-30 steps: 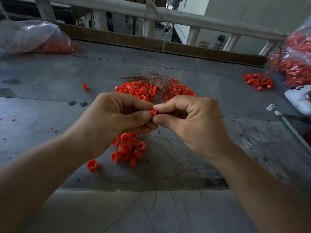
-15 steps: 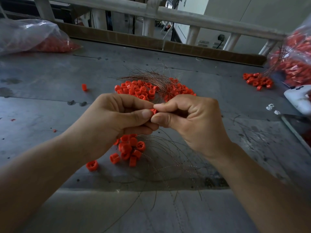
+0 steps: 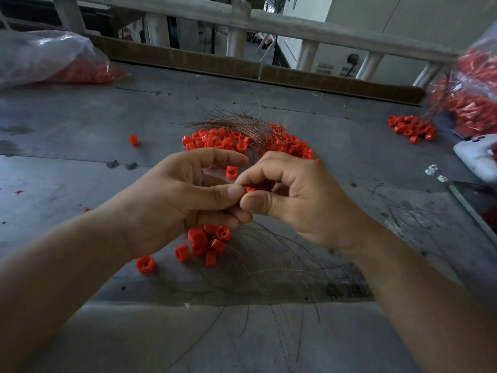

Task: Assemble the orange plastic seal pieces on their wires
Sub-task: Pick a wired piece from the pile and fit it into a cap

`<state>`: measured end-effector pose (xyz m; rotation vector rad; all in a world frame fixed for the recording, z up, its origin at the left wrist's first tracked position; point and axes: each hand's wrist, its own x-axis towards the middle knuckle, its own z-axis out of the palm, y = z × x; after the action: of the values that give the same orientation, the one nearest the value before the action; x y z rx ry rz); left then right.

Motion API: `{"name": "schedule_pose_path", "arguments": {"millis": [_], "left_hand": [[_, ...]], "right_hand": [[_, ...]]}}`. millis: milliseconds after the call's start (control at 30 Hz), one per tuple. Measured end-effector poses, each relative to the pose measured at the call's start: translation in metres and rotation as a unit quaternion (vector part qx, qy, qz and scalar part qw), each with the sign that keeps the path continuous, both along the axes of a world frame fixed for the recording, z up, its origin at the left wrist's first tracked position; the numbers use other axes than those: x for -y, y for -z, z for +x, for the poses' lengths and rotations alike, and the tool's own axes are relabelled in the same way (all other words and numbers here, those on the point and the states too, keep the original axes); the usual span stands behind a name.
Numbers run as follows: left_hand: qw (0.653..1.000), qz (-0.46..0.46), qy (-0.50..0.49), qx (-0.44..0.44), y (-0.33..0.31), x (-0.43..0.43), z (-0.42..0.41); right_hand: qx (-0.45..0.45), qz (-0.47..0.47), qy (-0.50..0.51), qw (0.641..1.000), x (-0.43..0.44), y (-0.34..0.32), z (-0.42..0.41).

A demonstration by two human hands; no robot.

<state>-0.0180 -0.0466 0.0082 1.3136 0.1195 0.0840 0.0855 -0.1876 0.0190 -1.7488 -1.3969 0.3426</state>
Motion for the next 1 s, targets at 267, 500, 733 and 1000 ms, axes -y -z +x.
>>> {"name": "schedule_pose_path", "arguments": {"millis": [267,500,733,1000], "left_hand": [[0.989,0.132,-0.052,0.052,-0.004,0.013,-0.004],[0.995,0.072,-0.032,0.058,-0.002,0.015,-0.005],[0.997,0.051,-0.036,0.038,-0.002,0.013,-0.002],[0.996,0.010,-0.061,0.070,-0.003,0.002,0.000]], "right_hand": [[0.084,0.008,0.029,0.996,-0.002,0.003,-0.005],[0.087,0.027,0.050,0.995,-0.003,0.005,-0.012],[0.039,0.020,0.057,0.997,-0.003,0.003,-0.008],[-0.093,-0.006,0.034,0.995,0.001,-0.003,-0.001]]}}
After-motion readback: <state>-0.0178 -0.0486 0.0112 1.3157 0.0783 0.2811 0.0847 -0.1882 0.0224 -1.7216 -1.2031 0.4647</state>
